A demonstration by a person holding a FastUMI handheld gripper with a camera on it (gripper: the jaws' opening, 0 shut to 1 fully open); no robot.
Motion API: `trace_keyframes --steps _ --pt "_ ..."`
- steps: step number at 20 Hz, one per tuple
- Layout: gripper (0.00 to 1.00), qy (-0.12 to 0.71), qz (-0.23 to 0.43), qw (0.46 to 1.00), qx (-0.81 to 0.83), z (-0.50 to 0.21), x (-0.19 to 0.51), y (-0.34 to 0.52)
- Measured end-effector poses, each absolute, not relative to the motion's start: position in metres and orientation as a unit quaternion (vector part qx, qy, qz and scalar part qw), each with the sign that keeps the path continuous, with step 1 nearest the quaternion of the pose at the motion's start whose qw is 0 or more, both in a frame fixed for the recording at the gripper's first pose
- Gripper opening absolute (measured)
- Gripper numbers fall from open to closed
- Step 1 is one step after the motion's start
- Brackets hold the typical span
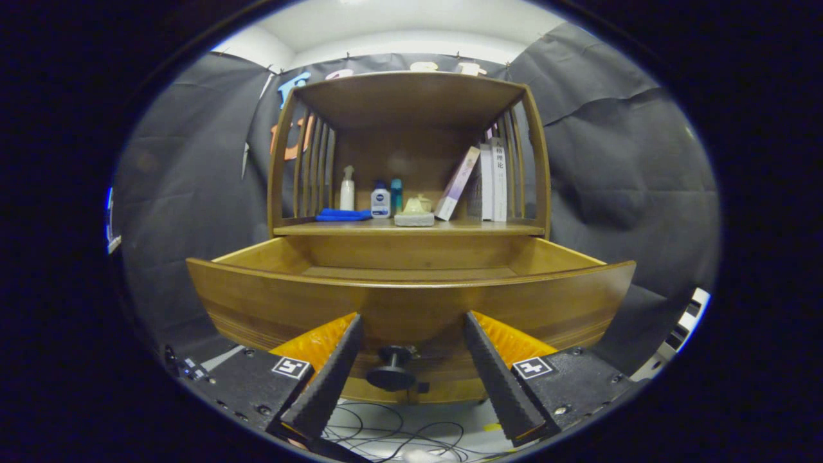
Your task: Pull open the drawer, take out the items inside it, and place them on the countertop above the cabinet.
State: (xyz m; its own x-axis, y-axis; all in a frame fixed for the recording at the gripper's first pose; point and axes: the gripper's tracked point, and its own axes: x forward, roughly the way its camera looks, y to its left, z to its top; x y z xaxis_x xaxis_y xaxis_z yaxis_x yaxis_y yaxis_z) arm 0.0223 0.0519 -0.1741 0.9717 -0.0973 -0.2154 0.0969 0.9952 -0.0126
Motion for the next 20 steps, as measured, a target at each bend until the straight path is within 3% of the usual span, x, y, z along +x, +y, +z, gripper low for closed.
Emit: trace_keyframes --steps 10,20 --pt "0.99 0.116 -0.045 0.992 0.005 -0.175 0.041 0.052" --pt "0.99 0.098 -0.053 0.994 -0.008 -0.170 0.109 0.056"
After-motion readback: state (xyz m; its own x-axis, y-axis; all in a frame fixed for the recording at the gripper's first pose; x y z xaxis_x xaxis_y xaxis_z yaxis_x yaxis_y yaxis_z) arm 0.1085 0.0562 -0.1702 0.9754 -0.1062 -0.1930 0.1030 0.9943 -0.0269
